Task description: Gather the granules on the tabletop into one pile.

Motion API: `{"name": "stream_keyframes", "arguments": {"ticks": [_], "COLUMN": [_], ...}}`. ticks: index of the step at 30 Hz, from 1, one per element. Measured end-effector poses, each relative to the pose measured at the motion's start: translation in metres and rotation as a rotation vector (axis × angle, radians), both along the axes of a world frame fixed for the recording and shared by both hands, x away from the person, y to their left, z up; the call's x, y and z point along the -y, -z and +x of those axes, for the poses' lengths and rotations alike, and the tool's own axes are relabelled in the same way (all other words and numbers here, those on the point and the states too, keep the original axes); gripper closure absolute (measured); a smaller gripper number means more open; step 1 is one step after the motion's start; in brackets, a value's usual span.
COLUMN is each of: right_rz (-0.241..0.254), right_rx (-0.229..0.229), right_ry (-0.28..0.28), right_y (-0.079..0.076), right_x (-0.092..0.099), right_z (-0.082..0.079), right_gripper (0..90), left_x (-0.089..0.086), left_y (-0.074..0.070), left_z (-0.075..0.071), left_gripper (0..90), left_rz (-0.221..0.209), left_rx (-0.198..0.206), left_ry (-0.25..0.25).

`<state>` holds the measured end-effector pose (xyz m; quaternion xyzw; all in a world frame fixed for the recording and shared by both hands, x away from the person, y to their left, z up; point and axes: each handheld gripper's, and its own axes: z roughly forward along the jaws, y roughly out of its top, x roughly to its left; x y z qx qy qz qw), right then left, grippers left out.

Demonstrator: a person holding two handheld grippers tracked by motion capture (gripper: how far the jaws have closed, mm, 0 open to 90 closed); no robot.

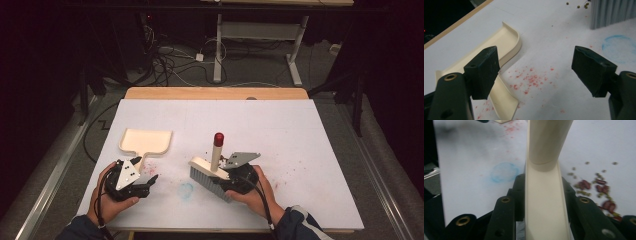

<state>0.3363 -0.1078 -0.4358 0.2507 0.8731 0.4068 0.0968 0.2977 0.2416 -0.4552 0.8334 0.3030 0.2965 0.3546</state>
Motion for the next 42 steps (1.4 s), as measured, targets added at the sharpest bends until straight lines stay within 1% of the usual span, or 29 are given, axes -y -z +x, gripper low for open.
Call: {"name": "stream_keyframes", "arguments": {"ticks": [1, 2, 3, 4, 6, 7, 9, 10, 11, 13, 14, 17, 19, 20, 21, 22, 23, 25, 27, 29, 31, 32, 33, 34, 36, 37, 39, 40, 42], "right_rz": [-0.004, -0.004, -0.009, -0.008, -0.006, -0.006, -0.01, 0.001, 0.001, 0.03, 0.036, 0.056, 0.054, 0.044, 0.045, 0.042, 0.023, -0.013, -0.042, -0.051, -0.058, -0.072, -0.08, -0.073, -0.046, -0.043, -0.031, -0.036, -0.025], "right_rx": [0.006, 0.006, 0.014, 0.011, 0.011, 0.012, 0.027, 0.039, 0.039, 0.04, 0.043, 0.058, 0.063, 0.069, 0.065, 0.059, 0.07, 0.079, 0.081, 0.061, 0.062, 0.06, 0.068, 0.081, 0.075, 0.084, 0.074, 0.074, 0.065], "right_ry": [0.018, 0.018, 0.03, 0.047, 0.062, 0.065, 0.071, 0.067, 0.067, 0.057, 0.054, 0.014, -0.022, -0.057, -0.081, -0.108, -0.158, -0.234, -0.284, -0.326, -0.356, -0.358, -0.361, -0.366, -0.382, -0.394, -0.409, -0.412, -0.427], "right_y": [-0.001, -0.001, -0.001, -0.002, -0.002, -0.003, -0.006, -0.011, -0.011, -0.018, -0.022, -0.033, -0.038, -0.04, -0.04, -0.039, -0.038, -0.033, -0.027, -0.022, -0.016, -0.013, -0.011, -0.008, -0.006, -0.005, -0.003, -0.003, 0.0], "right_x": [0.003, 0.003, 0.007, 0.01, 0.017, 0.019, 0.023, 0.027, 0.027, 0.031, 0.034, 0.044, 0.05, 0.054, 0.056, 0.059, 0.062, 0.065, 0.069, 0.074, 0.079, 0.08, 0.082, 0.083, 0.086, 0.086, 0.087, 0.087, 0.084], "right_z": [0.002, 0.002, 0.005, 0.008, 0.013, 0.014, 0.015, 0.014, 0.014, 0.013, 0.011, 0.006, 0.001, -0.002, -0.006, -0.009, -0.012, -0.019, -0.025, -0.027, -0.028, -0.028, -0.026, -0.023, -0.014, -0.009, 0.005, 0.012, 0.025], "right_gripper": [67.5, 67.5, 67.5, 67.5, 67.6, 67.6, 67.7, 67.6, 67.6, 67.6, 67.6, 67.6, 67.6, 67.6, 67.6, 67.6, 67.6, 67.5, 67.5, 67.5, 67.5, 67.5, 67.5, 67.6, 67.6, 67.6, 67.4, 67.3, 67.1], "left_x": [0.0, 0.0, 0.0, 0.0, 0.001, 0.001, 0.001, 0.001, 0.001, 0.001, 0.001, 0.001, 0.001, 0.002, 0.002, 0.002, 0.002, 0.003, 0.003, 0.004, 0.005, 0.005, 0.005, 0.006, 0.008, 0.009, 0.011, 0.012, 0.012], "left_y": [0.0, 0.0, 0.001, 0.001, 0.001, 0.001, 0.001, 0.001, 0.001, 0.001, 0.001, 0.001, 0.001, 0.001, 0.002, 0.002, 0.002, 0.002, 0.002, 0.002, 0.003, 0.003, 0.003, 0.003, 0.004, 0.004, 0.005, 0.005, 0.006], "left_z": [0.0, 0.0, 0.0, 0.0, 0.0, 0.0, 0.0, 0.0, 0.0, 0.0, 0.0, 0.0, 0.0, 0.0, 0.0, 0.0, 0.0, 0.0, 0.001, 0.001, 0.001, 0.002, 0.002, 0.002, 0.003, 0.003, 0.003, 0.004, 0.005], "left_gripper": [21.4, 21.4, 21.4, 21.4, 21.4, 21.4, 21.4, 21.4, 21.4, 21.4, 21.4, 21.4, 21.4, 21.4, 21.4, 21.4, 21.4, 21.4, 21.4, 21.4, 21.4, 21.5, 21.5, 21.5, 21.6, 21.7, 21.7, 21.8, 21.7], "left_rz": [0.0, 0.002, 0.005, 0.006, 0.008, 0.008, 0.008, 0.008, 0.01, 0.01, 0.01, 0.011, 0.011, 0.013, 0.015, 0.016, 0.016, 0.019, 0.023, 0.026, 0.028, 0.028, 0.03, 0.033, 0.04, 0.052, 0.05, 0.053, 0.048], "left_rx": [-0.001, -0.003, -0.004, -0.006, -0.007, -0.006, -0.007, -0.008, -0.009, -0.01, -0.011, -0.011, -0.011, -0.012, -0.013, -0.014, -0.014, -0.015, -0.016, -0.018, -0.021, -0.025, -0.027, -0.028, -0.029, -0.03, -0.026, -0.028, -0.032], "left_ry": [0.001, 0.003, 0.006, 0.008, 0.011, 0.012, 0.014, 0.015, 0.015, 0.016, 0.016, 0.015, 0.015, 0.016, 0.016, 0.017, 0.017, 0.018, 0.021, 0.026, 0.029, 0.031, 0.033, 0.035, 0.041, 0.045, 0.046, 0.05, 0.049]}}
